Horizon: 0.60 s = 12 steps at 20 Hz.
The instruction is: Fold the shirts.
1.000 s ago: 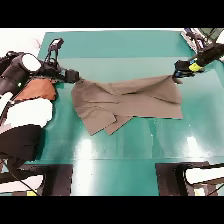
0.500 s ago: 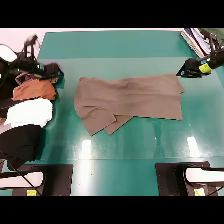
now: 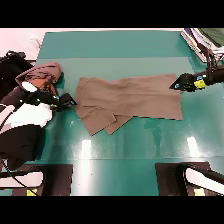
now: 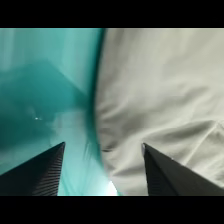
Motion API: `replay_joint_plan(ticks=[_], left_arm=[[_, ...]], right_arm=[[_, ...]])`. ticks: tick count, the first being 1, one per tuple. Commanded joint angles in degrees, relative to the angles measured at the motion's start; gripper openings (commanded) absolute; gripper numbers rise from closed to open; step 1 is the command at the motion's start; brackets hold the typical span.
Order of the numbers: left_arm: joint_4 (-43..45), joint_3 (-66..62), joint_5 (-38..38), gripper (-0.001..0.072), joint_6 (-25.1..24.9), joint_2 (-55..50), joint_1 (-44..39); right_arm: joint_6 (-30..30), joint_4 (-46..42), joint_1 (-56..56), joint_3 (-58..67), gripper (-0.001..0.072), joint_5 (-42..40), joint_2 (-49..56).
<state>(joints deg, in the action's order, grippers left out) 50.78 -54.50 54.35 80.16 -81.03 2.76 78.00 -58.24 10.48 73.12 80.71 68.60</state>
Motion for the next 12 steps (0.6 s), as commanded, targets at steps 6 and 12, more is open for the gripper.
replay_joint_plan(ticks=[6,12], left_arm=[[-3.2,2.1,-4.2,0.0027,-0.9,0.9,-4.7],[-0.3,-3.4,-1.6,0.0026,-1.2,7.6,-3.9]], right_arm=[[0.0,-3.0,8.6,-3.4,0.0354,3.1,-4.8],[-0.1,-6.1,31.7,-26.1,0.0505,0.8,-6.7]])
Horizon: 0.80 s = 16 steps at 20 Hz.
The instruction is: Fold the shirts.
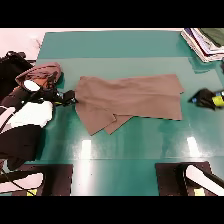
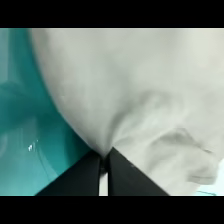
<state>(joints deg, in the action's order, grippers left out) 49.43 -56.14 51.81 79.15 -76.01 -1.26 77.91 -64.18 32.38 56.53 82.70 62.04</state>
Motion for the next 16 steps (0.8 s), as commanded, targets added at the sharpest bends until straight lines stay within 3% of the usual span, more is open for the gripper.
replay_joint_plan(ticks=[1,5,11,14,16], left_arm=[[1.0,-1.7,1.0,0.0026,-0.2,3.0,0.1],[1.2,-1.7,3.6,0.0026,-0.2,3.0,0.1],[1.1,-1.7,3.9,0.0026,0.0,3.0,0.1],[1.1,-1.7,4.3,0.0026,0.3,3.0,0.1],[1.1,-1.9,4.7,0.0026,0.3,3.0,0.1]], right_arm=[[-0.3,1.9,12.2,-12.9,0.0443,-2.3,0.9],[-4.7,12.1,13.4,-21.0,0.0436,-9.7,6.4],[-6.0,20.5,0.8,-18.4,0.0433,-21.6,14.7],[-6.0,21.0,-5.7,-14.2,0.0283,-25.6,16.4],[-6.0,20.5,-8.3,-11.5,0.0060,-25.7,16.5]])
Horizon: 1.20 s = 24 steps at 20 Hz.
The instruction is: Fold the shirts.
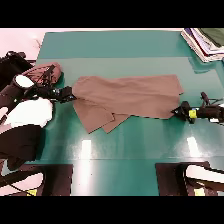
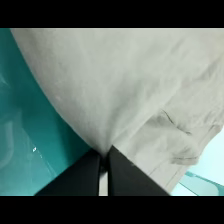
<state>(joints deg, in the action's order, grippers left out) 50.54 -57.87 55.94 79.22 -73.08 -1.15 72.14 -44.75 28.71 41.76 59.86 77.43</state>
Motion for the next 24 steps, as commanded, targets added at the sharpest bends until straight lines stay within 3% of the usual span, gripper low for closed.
replay_joint_plan(ticks=[1,6,11,17,21,24], left_arm=[[0.0,-0.6,0.9,0.0025,0.3,0.2,0.0],[1.4,-8.9,1.7,0.0025,0.3,8.9,0.0],[4.6,-33.2,2.0,0.0025,0.3,23.4,0.0],[8.9,-64.3,4.6,0.0023,3.3,27.8,0.0],[11.0,-66.1,3.8,0.0023,4.0,27.5,0.0],[10.9,-58.3,4.7,0.0023,5.6,25.6,0.0]], right_arm=[[-0.3,1.1,-5.6,4.8,0.0021,-1.8,1.0],[-4.8,1.1,-6.7,17.0,0.0015,9.8,-7.1],[-4.6,1.0,-4.4,40.7,0.0015,12.2,-24.6],[5.0,-9.8,2.7,69.8,0.0015,16.7,-32.2],[7.3,-10.8,5.9,79.6,0.0014,22.5,-29.0],[8.0,-10.2,5.9,76.9,0.0014,23.6,-25.5]])
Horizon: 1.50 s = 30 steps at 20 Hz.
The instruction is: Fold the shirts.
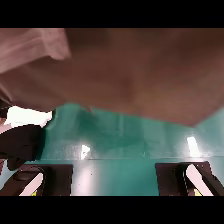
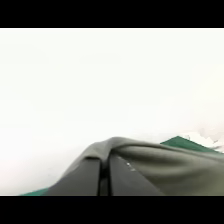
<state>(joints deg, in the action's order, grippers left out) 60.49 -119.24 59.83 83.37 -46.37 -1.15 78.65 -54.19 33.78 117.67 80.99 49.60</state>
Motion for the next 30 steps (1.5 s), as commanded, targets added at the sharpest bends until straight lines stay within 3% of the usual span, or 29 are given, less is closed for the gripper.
replay_joint_plan(ticks=[1,9,13,15,19,22,25,30], left_arm=[[0.7,6.3,2.1,0.0024,2.2,-2.5,0.0],[-3.9,20.6,14.9,0.0025,2.1,-27.9,0.0],[-3.9,24.5,12.3,0.0026,2.0,-43.0,-1.6],[-4.4,24.5,7.5,0.0026,2.1,-48.5,-1.7],[-3.7,24.4,-1.2,0.0026,1.4,-51.3,-1.7],[-3.7,23.0,4.8,0.0026,0.0,-51.3,0.3],[-0.1,23.7,14.8,0.0025,-3.2,-51.3,1.6],[2.1,31.8,15.3,0.0026,-3.1,-51.3,1.5]], right_arm=[[1.5,-0.9,0.5,-1.9,0.0014,2.9,3.3],[2.7,-16.3,-17.6,-24.7,0.0014,5.7,23.3],[2.8,-16.2,-20.7,-24.7,0.0014,3.1,36.0],[3.0,-15.9,-21.1,-20.9,0.0014,1.6,41.4],[3.0,-15.9,-21.1,-11.0,0.0014,1.3,48.7],[2.2,-16.1,-21.0,-10.3,0.0014,3.7,49.2],[1.4,-16.5,-20.9,-19.0,0.0014,4.3,46.0],[1.2,-16.2,-20.9,-34.6,0.0016,-1.2,41.7]])
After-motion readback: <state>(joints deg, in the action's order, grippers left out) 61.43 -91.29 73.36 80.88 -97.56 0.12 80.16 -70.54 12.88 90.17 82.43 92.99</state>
